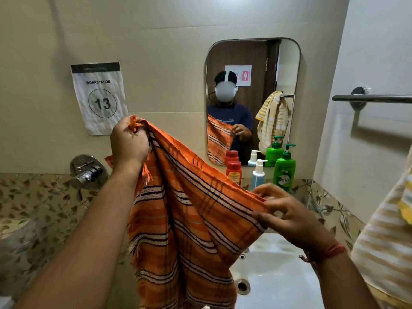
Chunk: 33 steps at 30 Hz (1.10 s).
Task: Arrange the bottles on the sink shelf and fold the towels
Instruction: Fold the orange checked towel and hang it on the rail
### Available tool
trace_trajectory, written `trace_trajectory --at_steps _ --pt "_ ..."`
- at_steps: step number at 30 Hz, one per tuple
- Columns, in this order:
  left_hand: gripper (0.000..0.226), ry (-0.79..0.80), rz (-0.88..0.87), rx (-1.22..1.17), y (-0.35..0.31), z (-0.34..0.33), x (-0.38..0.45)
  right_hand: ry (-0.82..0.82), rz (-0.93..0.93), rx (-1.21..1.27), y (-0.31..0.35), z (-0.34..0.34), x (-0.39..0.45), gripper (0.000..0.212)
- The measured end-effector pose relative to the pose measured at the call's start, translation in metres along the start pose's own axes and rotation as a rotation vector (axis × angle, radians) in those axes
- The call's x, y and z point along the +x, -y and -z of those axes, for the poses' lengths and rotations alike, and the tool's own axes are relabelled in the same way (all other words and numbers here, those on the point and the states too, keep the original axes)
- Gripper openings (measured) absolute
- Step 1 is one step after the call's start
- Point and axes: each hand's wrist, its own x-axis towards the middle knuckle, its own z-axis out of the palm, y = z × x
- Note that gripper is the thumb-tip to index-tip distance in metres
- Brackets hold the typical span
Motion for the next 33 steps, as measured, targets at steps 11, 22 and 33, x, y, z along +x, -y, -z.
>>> trace_trajectory --at_steps 11,22,33 --pt "0.018 0.184 0.071 -0.018 0.018 -0.005 -0.003 -0.532 -0.037 0.521 -0.004 0.005 -0.006 0.024" --pt "0.025 0.783 -0.068 -0.130 -0.028 0.011 -0.004 -0.382 0.026 0.643 0.105 0.048 -0.001 0.013" --pt "0.039 0.779 -0.049 -0.378 -0.074 -0.016 -0.053 -0.187 0.022 0.578 0.126 -0.003 0.033 0.030"
